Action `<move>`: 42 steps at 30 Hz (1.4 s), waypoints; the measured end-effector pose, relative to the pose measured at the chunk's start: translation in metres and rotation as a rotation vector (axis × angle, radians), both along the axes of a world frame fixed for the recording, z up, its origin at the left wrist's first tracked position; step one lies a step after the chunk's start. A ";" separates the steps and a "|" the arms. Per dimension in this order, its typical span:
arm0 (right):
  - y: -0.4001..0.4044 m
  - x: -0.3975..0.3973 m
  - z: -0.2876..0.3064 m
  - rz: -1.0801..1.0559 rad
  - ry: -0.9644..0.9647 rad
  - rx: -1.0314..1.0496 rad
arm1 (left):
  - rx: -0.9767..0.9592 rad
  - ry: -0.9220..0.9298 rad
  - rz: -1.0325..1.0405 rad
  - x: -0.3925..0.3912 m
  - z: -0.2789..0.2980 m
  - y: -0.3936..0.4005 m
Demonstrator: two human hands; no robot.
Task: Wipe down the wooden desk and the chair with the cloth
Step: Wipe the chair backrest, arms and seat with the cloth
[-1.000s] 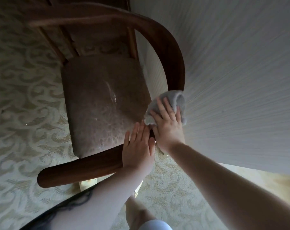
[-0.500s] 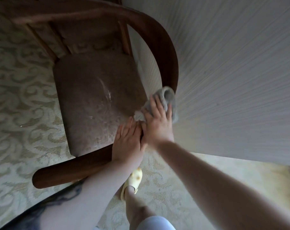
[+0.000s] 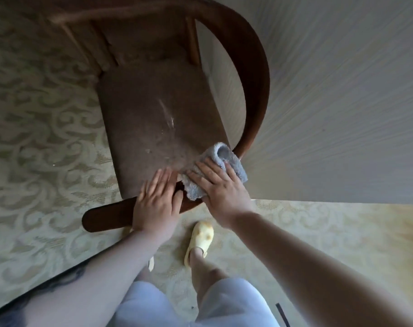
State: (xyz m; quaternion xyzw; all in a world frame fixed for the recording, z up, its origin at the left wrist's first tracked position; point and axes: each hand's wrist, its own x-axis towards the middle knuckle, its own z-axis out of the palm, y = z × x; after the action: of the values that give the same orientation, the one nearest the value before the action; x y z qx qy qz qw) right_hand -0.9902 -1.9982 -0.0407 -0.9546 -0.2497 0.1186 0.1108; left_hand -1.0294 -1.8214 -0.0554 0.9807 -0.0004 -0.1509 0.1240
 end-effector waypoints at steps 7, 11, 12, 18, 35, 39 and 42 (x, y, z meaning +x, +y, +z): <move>0.065 -0.073 0.000 -0.166 0.110 0.140 | 0.060 -0.011 0.133 -0.033 0.003 0.032; 0.065 -0.038 0.001 0.029 0.104 0.061 | 0.071 0.018 0.162 -0.042 0.006 0.065; 0.057 -0.039 0.000 -0.052 0.089 0.045 | 0.061 0.012 0.161 -0.044 0.004 0.073; 0.131 -0.102 0.000 -0.261 0.077 0.038 | 0.020 0.031 0.088 -0.045 0.004 0.092; 0.170 -0.094 0.005 -0.535 0.083 0.006 | -0.238 0.076 -0.278 -0.037 -0.001 0.178; 0.202 -0.110 0.012 -0.833 0.082 0.091 | -0.136 0.140 -0.380 -0.026 0.006 0.181; 0.215 -0.094 0.024 -0.739 0.125 0.110 | -0.031 0.244 -0.475 -0.008 0.015 0.188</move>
State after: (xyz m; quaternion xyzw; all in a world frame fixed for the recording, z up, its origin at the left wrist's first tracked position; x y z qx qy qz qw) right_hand -1.0839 -1.7834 -0.0170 -0.9639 0.1126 0.1151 0.2121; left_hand -1.0372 -1.6336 -0.0405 0.9256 -0.2179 -0.2930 0.0992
